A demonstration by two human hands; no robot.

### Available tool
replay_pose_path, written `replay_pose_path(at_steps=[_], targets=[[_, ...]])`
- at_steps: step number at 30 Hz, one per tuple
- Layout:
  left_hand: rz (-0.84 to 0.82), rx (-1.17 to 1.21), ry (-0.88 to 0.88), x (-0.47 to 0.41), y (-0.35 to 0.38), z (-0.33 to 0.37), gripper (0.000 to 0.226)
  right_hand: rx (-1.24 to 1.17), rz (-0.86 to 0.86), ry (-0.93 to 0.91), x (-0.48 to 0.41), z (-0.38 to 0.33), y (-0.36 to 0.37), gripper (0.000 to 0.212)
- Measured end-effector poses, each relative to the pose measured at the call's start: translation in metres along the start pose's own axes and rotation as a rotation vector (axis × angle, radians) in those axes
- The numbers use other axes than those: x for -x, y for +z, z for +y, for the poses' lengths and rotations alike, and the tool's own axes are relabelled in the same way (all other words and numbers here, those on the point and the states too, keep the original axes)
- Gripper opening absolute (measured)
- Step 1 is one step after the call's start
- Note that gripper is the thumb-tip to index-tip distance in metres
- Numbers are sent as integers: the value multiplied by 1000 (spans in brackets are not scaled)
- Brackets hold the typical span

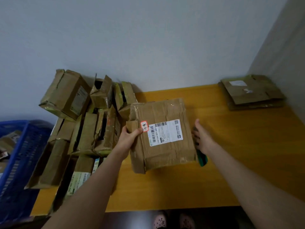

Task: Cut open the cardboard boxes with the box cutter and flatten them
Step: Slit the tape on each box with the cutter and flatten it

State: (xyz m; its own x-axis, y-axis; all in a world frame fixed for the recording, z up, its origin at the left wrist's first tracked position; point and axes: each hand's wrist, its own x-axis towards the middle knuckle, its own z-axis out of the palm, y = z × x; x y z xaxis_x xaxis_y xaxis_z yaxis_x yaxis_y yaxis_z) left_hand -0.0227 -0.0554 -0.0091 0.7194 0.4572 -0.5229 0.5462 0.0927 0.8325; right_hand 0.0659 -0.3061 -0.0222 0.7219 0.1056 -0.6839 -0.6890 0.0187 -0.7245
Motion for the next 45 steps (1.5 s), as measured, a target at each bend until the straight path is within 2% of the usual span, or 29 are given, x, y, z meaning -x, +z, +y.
replay_pose_path(at_steps=[3,7,8,11,12,14,17,20,23,27,29,31,34,36,38,40,42,45], targets=[[-136,-40,47,11,-13,14,88,-58,-209,35,17,-17,4,82],[-279,-137,174,24,-22,33,100,-8,-244,30,25,-31,12,94],[-297,-165,195,25,-24,37,104,-16,-247,23,25,-32,12,90],[-358,-193,161,28,-30,42,108,35,-287,-16,31,-35,12,61],[-384,-161,122,29,-32,43,102,91,-277,-38,30,-34,11,57],[-408,-78,51,29,-33,43,83,195,-208,-84,30,-34,12,71],[-295,2,21,27,-30,44,59,341,-187,-146,37,-35,17,90],[-220,83,50,26,-30,43,39,416,-203,-211,41,-34,22,84],[-128,-3,223,27,-30,38,35,358,-130,-237,41,-34,27,74],[-11,-372,490,25,-27,30,24,428,-65,-347,37,-42,33,74],[19,-484,562,22,-29,28,19,469,-75,-395,35,-50,35,75],[-3,-544,601,21,-30,28,10,479,-118,-401,34,-59,37,72],[-27,-660,690,26,-34,30,15,499,-198,-352,34,-68,39,67],[-32,-746,776,27,-38,29,13,612,-195,-389,33,-70,38,63],[-43,-840,908,30,-41,25,8,687,-145,-473,31,-70,37,50],[-64,-936,1053,30,-44,19,8,664,-41,-535,28,-70,40,36],[-94,-1018,1113,33,-48,13,6,597,64,-524,24,-70,43,38],[-168,-1145,1118,39,-56,3,43,324,110,-382,18,-70,49,49]])
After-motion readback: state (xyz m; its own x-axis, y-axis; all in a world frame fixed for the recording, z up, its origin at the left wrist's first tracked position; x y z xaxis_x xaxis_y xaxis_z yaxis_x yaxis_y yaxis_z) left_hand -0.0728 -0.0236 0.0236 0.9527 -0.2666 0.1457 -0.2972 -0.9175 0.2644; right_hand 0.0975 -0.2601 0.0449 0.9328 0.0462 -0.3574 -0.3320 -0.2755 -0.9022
